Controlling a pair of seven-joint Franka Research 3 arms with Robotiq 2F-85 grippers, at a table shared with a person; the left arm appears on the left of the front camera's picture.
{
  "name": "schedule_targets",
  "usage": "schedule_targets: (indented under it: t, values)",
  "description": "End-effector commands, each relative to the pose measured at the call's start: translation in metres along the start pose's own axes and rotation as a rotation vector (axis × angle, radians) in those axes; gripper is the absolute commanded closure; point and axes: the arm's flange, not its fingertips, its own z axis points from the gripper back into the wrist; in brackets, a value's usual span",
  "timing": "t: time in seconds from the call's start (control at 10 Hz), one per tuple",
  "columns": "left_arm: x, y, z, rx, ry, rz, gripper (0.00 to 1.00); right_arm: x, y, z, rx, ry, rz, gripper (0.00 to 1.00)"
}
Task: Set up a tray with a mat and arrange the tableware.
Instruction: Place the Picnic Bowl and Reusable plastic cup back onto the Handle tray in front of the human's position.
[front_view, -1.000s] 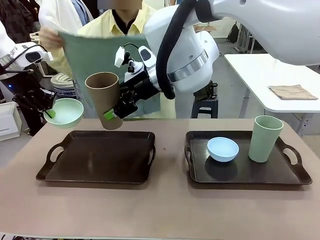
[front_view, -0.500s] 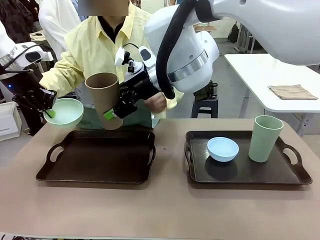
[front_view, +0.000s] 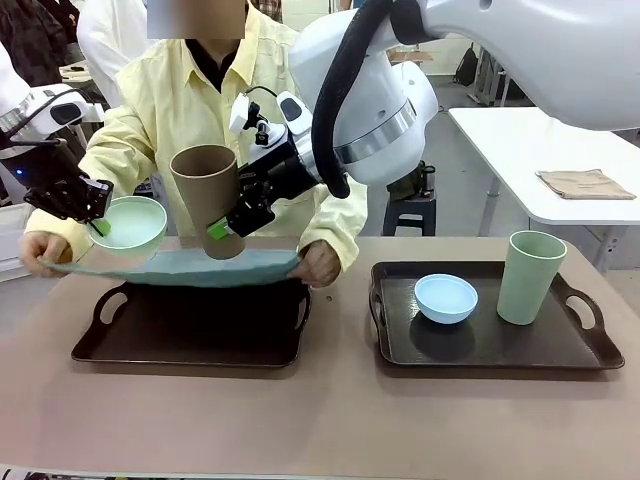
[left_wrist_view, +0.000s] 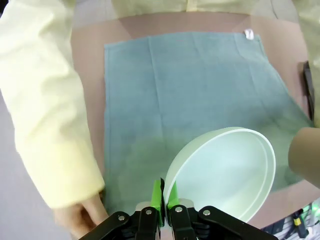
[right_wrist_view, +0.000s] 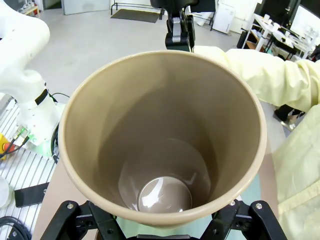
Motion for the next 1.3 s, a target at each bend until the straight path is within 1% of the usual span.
schedule_targets:
  t: [0.0,1.2]
  values:
    - [0.0012,-0.0007,0.0011,0.001,-0.015,-0.002,1.0,0.0004,0.001,0.0017,-0.004,0.001,0.001,1.0]
    - [0.0012,-0.0007,0.0011,0.001,-0.015,-0.002,1.0,0.0004,0.001,0.0017,-0.004,0.001,0.001,1.0]
